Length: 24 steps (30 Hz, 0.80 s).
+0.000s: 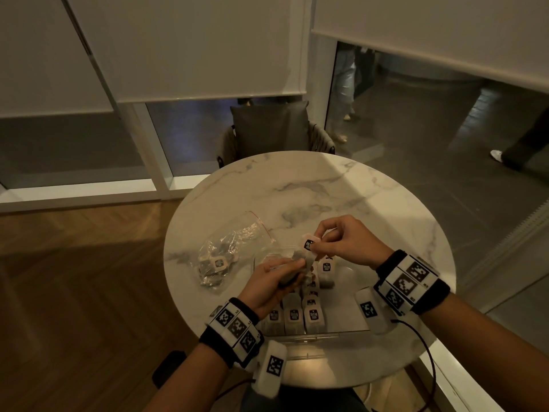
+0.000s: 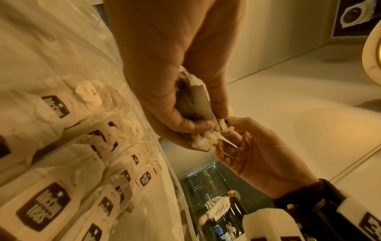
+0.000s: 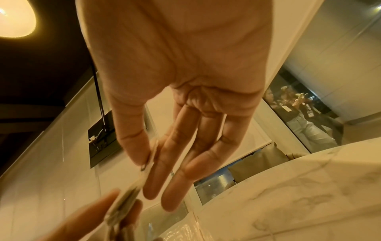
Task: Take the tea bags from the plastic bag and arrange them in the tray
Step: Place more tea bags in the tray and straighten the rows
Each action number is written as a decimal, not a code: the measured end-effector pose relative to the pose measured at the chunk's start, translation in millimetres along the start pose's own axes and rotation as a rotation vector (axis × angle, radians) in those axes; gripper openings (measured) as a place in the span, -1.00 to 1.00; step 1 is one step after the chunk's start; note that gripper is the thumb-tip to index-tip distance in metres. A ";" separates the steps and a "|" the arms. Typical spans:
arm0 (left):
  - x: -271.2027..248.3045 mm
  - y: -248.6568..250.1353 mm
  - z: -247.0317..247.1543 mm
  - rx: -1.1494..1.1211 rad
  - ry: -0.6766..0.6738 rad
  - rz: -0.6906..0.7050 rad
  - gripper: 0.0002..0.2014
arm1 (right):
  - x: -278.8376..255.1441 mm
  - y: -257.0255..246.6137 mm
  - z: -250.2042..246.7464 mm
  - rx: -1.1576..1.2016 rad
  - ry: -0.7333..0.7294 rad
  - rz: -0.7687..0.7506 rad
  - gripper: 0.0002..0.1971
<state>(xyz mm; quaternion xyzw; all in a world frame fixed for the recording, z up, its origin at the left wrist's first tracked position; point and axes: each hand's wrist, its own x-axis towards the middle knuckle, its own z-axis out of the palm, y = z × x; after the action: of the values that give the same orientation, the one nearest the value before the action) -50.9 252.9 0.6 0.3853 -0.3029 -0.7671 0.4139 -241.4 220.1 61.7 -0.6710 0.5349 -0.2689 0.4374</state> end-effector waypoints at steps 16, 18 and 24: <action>-6.1 1.8 7.5 -0.050 0.008 -0.065 -0.77 | 1.0 0.1 -5.0 -0.003 0.020 0.038 -0.89; -9.2 0.9 10.1 -0.008 -0.016 -0.049 -0.78 | 1.4 0.2 -4.2 0.032 0.026 0.047 -0.89; -11.9 -6.1 14.1 0.099 -0.025 0.050 -0.77 | -1.5 3.9 1.0 0.077 0.036 0.070 -0.87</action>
<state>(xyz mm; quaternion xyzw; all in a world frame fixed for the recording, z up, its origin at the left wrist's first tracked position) -61.0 268.2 7.2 0.3880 -0.3552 -0.7452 0.4098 -242.8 221.7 57.9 -0.6295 0.5552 -0.2860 0.4623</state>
